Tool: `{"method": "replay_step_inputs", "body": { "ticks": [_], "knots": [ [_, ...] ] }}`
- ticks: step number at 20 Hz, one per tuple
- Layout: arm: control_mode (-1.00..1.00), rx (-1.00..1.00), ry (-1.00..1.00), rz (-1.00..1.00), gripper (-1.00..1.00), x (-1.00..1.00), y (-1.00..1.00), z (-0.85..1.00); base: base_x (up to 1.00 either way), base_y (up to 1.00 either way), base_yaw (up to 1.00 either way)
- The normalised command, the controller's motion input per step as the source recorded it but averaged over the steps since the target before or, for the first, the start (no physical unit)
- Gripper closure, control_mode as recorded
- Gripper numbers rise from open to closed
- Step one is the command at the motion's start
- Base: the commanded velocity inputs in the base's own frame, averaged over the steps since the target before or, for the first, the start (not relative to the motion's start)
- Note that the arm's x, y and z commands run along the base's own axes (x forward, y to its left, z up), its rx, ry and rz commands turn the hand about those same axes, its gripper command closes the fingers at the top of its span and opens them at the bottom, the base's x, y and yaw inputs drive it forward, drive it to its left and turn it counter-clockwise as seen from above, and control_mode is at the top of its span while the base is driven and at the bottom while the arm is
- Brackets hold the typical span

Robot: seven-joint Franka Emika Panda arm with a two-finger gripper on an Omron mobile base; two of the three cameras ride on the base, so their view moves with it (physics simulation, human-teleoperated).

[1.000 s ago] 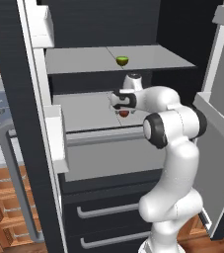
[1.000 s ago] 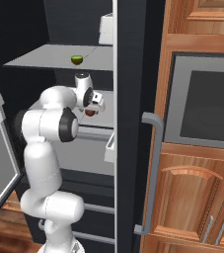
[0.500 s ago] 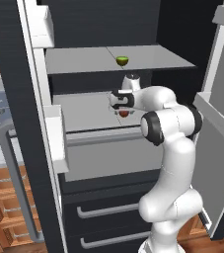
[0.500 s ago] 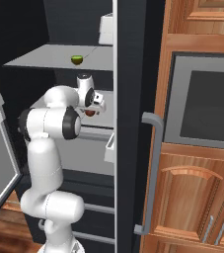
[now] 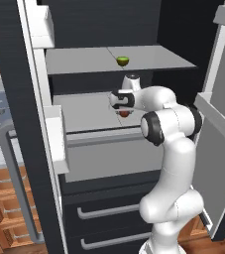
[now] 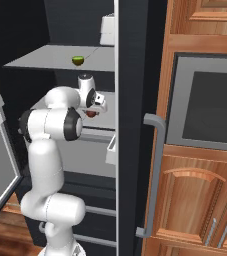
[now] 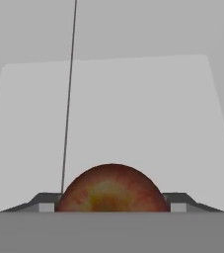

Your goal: Place the cold items (kiwi and apple) from the fridge in one tupperware on the dining counter. Place the warm items (kebab skewer and hot dog) in the stove area in another tupperware.

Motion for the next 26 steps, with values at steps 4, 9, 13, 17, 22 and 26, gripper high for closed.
{"method": "replay_step_inputs", "body": {
  "ticks": [4, 9, 13, 17, 22, 26],
  "knots": [
    [-1.0, 0.0, -0.03, 0.0, 1.0, -0.23, 0.01, -0.13, 0.0, 0.0, 0.0],
    [-1.0, 0.01, -0.15, -0.01, 1.0, -0.56, 0.01, -0.15, 0.0, 0.0, 0.0],
    [-1.0, 0.13, -0.12, -0.02, 1.0, -0.83, -0.01, -0.04, 0.0, 0.0, 0.0],
    [-1.0, 0.27, -0.02, -0.01, 1.0, -0.9, -0.18, 0.33, 0.0, 0.0, 0.0],
    [-1.0, 0.06, 0.36, 0.0, 1.0, -0.58, -0.15, 0.83, 0.0, 0.0, 0.0],
    [-1.0, 0.0, 0.49, -0.02, 1.0, -0.46, -0.01, 0.94, 0.0, 0.0, 0.0]
  ]
}}
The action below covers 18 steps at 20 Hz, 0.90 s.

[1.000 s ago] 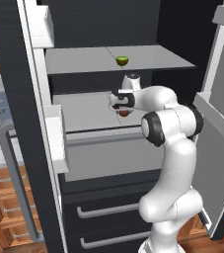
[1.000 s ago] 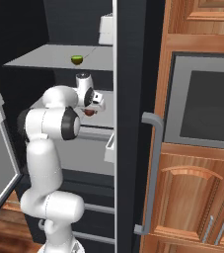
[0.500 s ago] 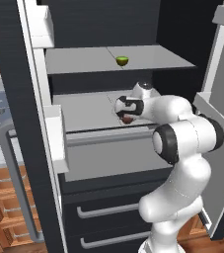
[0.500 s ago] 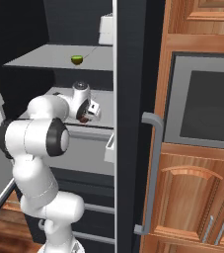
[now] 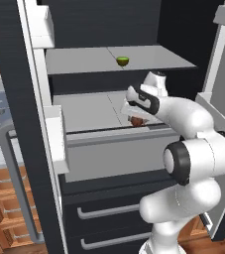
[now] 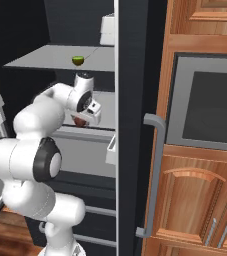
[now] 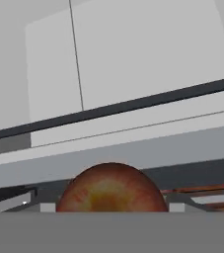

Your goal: Place the cold items (kiwi and apple) from the fridge in one tupperware on the dining counter. Place the warm items (kebab skewer and hot dog) in the stove area in another tupperware.

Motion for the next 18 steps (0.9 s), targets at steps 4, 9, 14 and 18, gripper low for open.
{"method": "replay_step_inputs", "body": {
  "ticks": [4, 9, 14, 18],
  "knots": [
    [-1.0, 0.0, 0.12, -0.14, 1.0, -0.73, 0.0, 0.57, 0.0, 0.0, 0.0],
    [-1.0, 0.0, 0.0, -0.19, 1.0, -0.97, 0.0, 0.32, 0.0, 0.0, 0.0],
    [-1.0, 0.0, -0.01, -0.1, 1.0, -0.92, 0.0, 0.61, 0.0, 0.0, 0.0],
    [-1.0, 0.0, -0.09, 0.0, 1.0, -0.79, 0.0, 0.76, 0.0, 0.0, 0.0]
  ]
}}
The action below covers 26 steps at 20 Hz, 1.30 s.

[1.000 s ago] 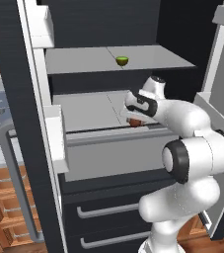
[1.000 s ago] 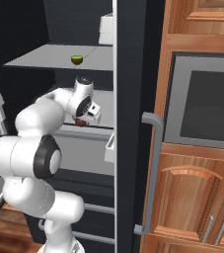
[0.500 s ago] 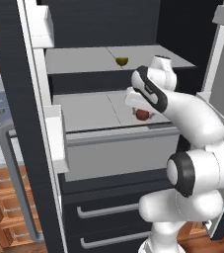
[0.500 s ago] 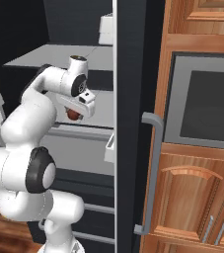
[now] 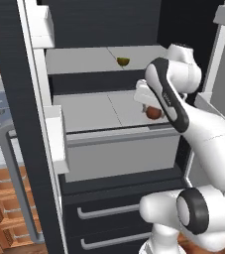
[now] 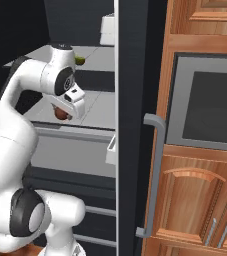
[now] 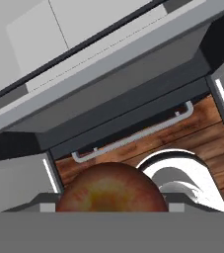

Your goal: Place the cold items (kiwi and apple) from the fridge in one tupperware on the dining counter. Place the warm items (kebab skewer and hot dog) in the stove area in another tupperware.

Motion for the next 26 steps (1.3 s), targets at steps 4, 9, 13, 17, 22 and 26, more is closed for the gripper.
{"method": "replay_step_inputs", "body": {
  "ticks": [4, 9, 13, 17, 22, 26],
  "knots": [
    [-1.0, -0.05, -0.21, 0.0, 1.0, -0.84, 0.0, 0.62, 0.0, 0.0, 0.0],
    [-1.0, -0.14, -0.12, 0.0, 1.0, -0.86, 0.0, 0.34, 0.0, 0.0, 0.0],
    [-1.0, -0.04, -0.11, 0.0, 1.0, -0.54, 0.03, 0.01, 0.0, 0.0, 0.0],
    [-1.0, 0.0, -0.4, -0.02, 1.0, -0.47, 0.0, 0.0, 0.0, 0.0, 0.0],
    [-1.0, 0.0, -0.47, 0.0, 1.0, -0.68, 0.0, 0.0, 0.0, 0.0, 0.0],
    [1.0, 0.0, -0.09, 0.0, 1.0, -0.18, 0.0, 0.0, -0.44, 0.0, 0.14]
  ]
}}
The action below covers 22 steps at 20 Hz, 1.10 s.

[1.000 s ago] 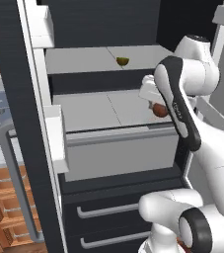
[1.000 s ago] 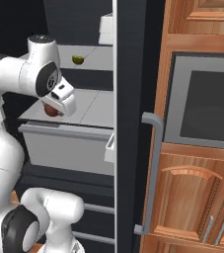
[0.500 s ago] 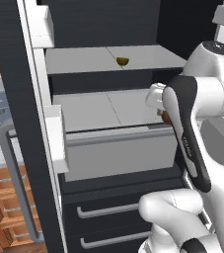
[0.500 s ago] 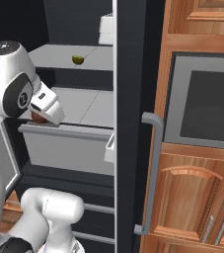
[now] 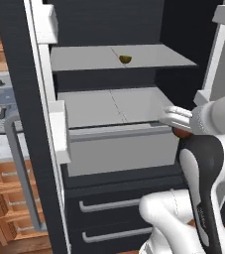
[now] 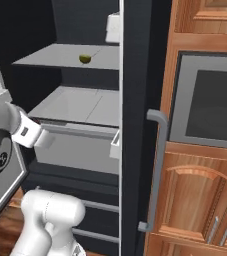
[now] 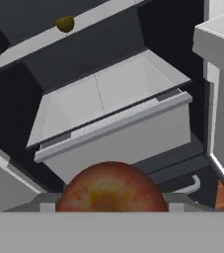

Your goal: Place the cold items (kiwi and apple) from the fridge in one tupperware on the dining counter. Place the warm items (kebab skewer and hot dog) in the stove area in another tupperware.

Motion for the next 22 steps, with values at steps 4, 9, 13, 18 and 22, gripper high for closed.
{"method": "replay_step_inputs", "body": {
  "ticks": [4, 9, 13, 18, 22],
  "knots": [
    [1.0, 0.0, 0.0, 0.0, 1.0, 0.0, 0.0, 0.0, -0.55, 0.13, 0.27],
    [1.0, 0.0, 0.0, 0.0, 1.0, 0.0, 0.0, 0.0, -0.63, 0.08, 0.3],
    [1.0, 0.0, 0.0, 0.0, 1.0, 0.0, 0.0, 0.0, -0.7, 0.17, 0.46],
    [1.0, 0.0, 0.0, 0.0, 1.0, 0.0, 0.0, 0.0, -0.7, 0.18, 0.71],
    [1.0, 0.0, 0.0, 0.0, 1.0, 0.0, 0.0, 0.0, -0.69, 0.24, 0.79]
  ]
}}
